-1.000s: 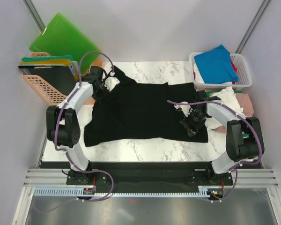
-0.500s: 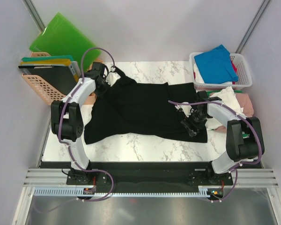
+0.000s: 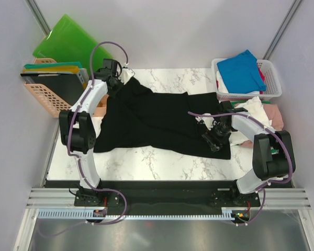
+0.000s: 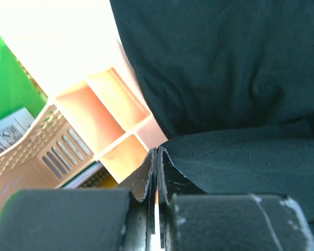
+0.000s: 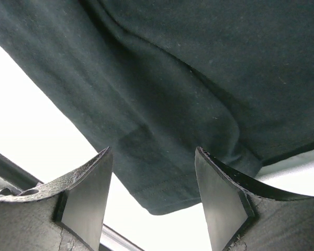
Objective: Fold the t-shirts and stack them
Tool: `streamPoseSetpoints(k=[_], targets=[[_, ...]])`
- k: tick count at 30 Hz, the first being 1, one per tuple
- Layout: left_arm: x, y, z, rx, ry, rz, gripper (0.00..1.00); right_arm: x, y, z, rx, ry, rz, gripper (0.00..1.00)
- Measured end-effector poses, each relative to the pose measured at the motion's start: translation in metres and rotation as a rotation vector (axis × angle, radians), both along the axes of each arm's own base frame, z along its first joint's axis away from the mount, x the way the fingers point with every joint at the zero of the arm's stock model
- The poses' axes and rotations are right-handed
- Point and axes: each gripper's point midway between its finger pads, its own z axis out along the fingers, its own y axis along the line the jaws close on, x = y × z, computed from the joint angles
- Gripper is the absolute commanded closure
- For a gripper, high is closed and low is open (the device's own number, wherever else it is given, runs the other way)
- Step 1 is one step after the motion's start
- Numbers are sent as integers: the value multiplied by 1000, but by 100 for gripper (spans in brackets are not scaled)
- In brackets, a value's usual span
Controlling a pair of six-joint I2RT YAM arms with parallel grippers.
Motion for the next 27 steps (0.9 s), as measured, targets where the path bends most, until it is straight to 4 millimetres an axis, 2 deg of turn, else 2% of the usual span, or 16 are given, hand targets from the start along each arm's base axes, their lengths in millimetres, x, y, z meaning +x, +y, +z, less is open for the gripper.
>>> streamPoseSetpoints(k=[5,12,20,21,22,24,27], targets=[[15,-2,-9,4,6,2,98,2,0,1,1,-6,0,28],[20,1,-35,29,51,13,98,0,0,2,0,2,0,28],[40,-4,-35,24,25,11,97,0,0,2,0,3,0,28],[39,-5,-35,24,25,9,90,0,0,2,0,3,0,28],[39,-5,-35,25,25,8,68,0,0,2,0,3,0,28],[40,-5,-35,23,24,10,32,0,0,2,0,3,1,28],[41,-6,-34,20,17,12,24,0,1,2,5,4,1,28]])
